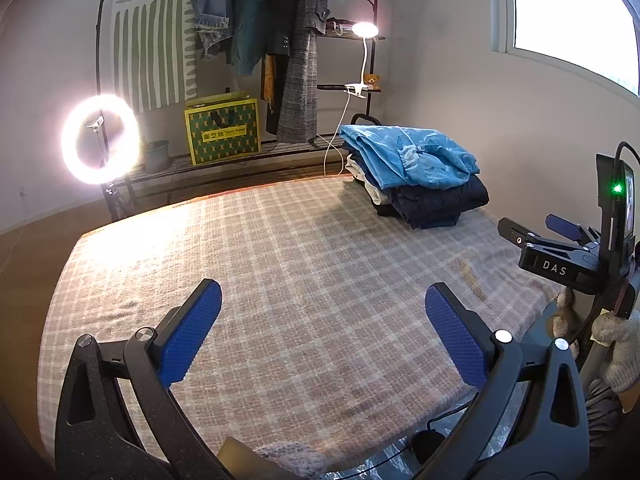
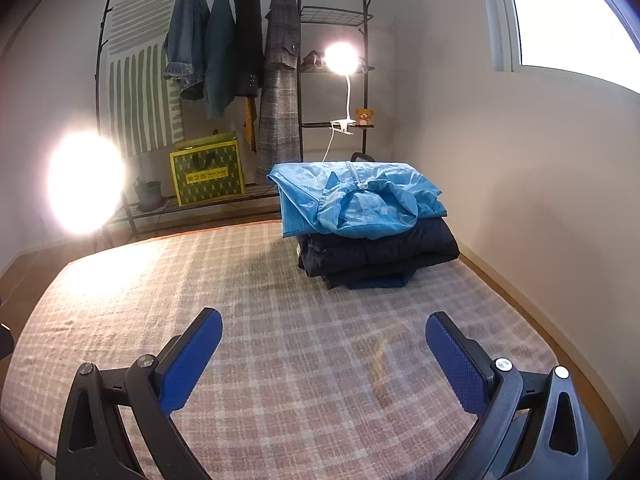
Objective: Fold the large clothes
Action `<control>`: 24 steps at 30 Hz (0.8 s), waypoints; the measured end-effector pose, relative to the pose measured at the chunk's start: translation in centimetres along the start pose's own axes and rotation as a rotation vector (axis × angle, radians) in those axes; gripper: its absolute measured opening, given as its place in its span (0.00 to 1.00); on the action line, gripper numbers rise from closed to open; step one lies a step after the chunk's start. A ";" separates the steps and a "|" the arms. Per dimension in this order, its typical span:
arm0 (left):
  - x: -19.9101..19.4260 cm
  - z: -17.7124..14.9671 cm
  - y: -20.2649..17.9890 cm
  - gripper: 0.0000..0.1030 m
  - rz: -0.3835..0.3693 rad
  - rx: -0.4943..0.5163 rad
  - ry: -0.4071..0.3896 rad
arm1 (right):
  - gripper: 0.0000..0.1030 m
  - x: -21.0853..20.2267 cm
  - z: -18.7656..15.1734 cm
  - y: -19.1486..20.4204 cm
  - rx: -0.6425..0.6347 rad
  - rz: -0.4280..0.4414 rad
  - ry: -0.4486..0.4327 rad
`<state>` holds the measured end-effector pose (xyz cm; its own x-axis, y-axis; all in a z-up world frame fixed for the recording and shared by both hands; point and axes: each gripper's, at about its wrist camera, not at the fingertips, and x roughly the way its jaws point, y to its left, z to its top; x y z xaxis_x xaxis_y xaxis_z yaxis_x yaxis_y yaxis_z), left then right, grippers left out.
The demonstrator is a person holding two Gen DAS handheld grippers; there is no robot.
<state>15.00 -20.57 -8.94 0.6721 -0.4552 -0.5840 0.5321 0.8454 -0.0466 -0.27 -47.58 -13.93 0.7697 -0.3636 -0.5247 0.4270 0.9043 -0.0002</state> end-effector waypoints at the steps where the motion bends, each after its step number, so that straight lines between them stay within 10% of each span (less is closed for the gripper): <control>1: -0.1 0.0 -0.1 1.00 -0.001 -0.001 -0.001 | 1.00 0.0 0.0 0.0 0.000 -0.001 0.001; 24: -0.5 0.1 -0.3 1.00 -0.001 -0.001 -0.005 | 1.00 0.2 -0.5 0.2 0.009 0.015 0.011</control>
<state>14.59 -20.60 -8.59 0.6745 -0.4573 -0.5796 0.5318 0.8455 -0.0483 -0.22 -47.40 -14.45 0.7706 -0.3478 -0.5340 0.4200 0.9074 0.0151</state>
